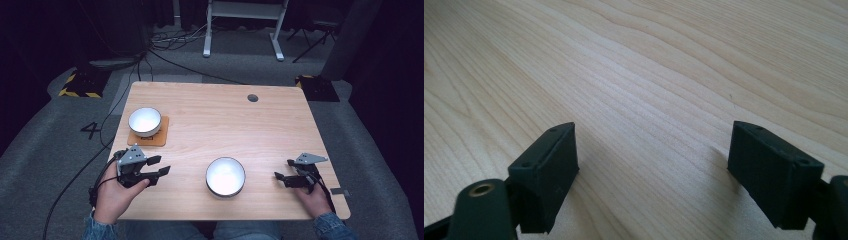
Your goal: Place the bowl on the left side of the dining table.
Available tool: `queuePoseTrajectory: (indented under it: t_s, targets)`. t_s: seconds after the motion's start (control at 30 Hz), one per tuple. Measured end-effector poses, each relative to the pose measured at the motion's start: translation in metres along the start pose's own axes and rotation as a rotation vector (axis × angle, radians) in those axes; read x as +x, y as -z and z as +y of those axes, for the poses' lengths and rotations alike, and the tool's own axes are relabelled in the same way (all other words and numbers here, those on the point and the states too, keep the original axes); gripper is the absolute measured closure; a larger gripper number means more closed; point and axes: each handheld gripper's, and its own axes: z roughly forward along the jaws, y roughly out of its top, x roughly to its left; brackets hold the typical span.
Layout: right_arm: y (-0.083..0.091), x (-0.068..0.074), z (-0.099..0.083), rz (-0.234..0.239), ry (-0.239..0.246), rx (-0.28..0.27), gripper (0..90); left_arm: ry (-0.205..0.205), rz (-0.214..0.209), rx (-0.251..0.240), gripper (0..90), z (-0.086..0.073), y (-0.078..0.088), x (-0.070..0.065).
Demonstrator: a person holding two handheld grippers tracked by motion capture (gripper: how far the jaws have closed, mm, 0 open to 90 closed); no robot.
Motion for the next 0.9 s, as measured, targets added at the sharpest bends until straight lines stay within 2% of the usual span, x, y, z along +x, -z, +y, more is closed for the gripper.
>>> queuePoseTrajectory:
  t_s: [0.2, 0.23, 0.43, 0.5, 0.53, 0.57, 0.9]
  targets:
    - [0.000, 0.000, 0.000, 0.000, 0.000, 0.000, 20.1, 0.000, -0.023, 0.056, 48.8, -0.010, -0.012, -0.001]
    - [0.000, 0.000, 0.000, 0.000, 0.001, 0.000, 20.2, -0.017, -0.016, 0.067, 48.8, -0.012, -0.015, 0.000]
    - [0.000, 0.000, 0.000, 0.001, 0.001, 0.000, 20.2, -0.019, -0.059, 0.112, 48.6, -0.020, -0.029, -0.002]
    - [0.000, 0.000, 0.000, 0.001, 0.000, 0.000, 20.1, -0.036, -0.070, 0.130, 48.6, -0.023, -0.035, -0.003]
    - [0.000, 0.000, 0.000, 0.001, 0.000, 0.000, 20.1, -0.024, -0.081, 0.133, 48.5, -0.024, -0.038, -0.004]
    - [0.000, 0.000, 0.000, 0.001, 0.001, 0.000, 20.2, -0.041, -0.079, 0.140, 48.3, -0.025, -0.039, -0.004]
    - [0.000, 0.000, 0.000, 0.002, 0.002, 0.000, 20.2, -0.064, -0.100, 0.219, 45.8, -0.036, -0.064, -0.010]
